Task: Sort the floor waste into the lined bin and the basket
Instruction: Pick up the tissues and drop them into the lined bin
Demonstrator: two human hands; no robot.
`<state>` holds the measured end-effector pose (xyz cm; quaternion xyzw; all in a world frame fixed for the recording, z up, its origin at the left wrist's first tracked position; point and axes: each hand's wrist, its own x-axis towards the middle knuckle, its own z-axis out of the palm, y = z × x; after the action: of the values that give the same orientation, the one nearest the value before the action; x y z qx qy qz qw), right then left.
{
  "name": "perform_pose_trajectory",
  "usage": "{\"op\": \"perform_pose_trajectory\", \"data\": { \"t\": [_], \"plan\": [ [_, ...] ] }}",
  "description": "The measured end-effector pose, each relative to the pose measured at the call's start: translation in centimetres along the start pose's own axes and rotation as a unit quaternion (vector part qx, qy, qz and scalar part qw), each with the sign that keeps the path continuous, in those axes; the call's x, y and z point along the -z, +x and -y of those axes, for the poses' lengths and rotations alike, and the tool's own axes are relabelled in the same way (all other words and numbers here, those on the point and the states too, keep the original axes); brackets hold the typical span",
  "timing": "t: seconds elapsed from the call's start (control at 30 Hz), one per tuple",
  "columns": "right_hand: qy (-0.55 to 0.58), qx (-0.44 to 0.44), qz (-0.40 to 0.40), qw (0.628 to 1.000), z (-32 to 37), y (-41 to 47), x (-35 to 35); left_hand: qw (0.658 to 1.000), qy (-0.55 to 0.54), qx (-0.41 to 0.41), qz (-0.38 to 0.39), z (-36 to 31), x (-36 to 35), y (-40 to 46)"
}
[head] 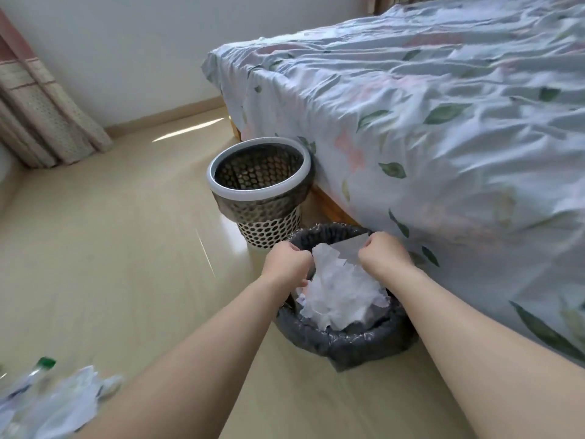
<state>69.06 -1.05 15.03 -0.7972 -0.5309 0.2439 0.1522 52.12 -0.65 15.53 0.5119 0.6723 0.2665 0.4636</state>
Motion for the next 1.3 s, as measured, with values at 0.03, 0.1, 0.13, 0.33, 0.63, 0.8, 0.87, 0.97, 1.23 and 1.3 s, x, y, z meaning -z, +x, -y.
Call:
{"op": "perform_pose_trajectory", "data": {
  "t": [0.03,0.1,0.13,0.33,0.63,0.8,0.87,0.97,1.23,1.3],
  "plan": [
    [0.004,0.012,-0.014,1.000,0.6,-0.3,0.2,0.999,0.025,-0.018,-0.010,-0.2,1.0,-0.2],
    [0.022,0.061,-0.040,0.997,3.0,-1.2,-0.1,0.996,0.061,-0.046,-0.036,0.0,4.7,-0.5],
    [0.030,0.084,-0.049,0.995,4.4,-1.9,-0.4,0.995,0.075,-0.056,-0.046,0.4,6.6,-0.6],
    [0.039,0.295,0.037,0.954,19.1,-9.0,-10.0,0.973,0.178,-0.027,-0.142,9.0,24.3,-5.3],
    [-0.016,0.313,0.342,0.886,28.4,-27.8,-33.0,0.933,0.268,0.170,-0.169,35.1,42.4,-18.5],
    [-0.064,0.231,0.378,0.894,26.2,-34.5,-41.5,0.933,0.203,0.247,-0.166,47.0,44.0,-23.9],
    [-0.065,0.199,0.350,0.913,25.6,-35.4,-43.2,0.938,0.185,0.248,-0.155,49.2,44.3,-24.2],
    [-0.043,0.172,0.288,0.941,25.7,-35.1,-44.6,0.944,0.198,0.223,-0.141,50.2,44.3,-23.0],
    [-0.121,0.160,0.272,0.941,26.8,-33.7,-45.5,0.964,0.177,0.153,-0.126,48.1,42.9,-19.5],
    [-0.083,0.166,0.293,0.938,26.7,-33.3,-44.5,0.961,0.180,0.149,-0.146,47.7,43.1,-18.9]
  ]
}}
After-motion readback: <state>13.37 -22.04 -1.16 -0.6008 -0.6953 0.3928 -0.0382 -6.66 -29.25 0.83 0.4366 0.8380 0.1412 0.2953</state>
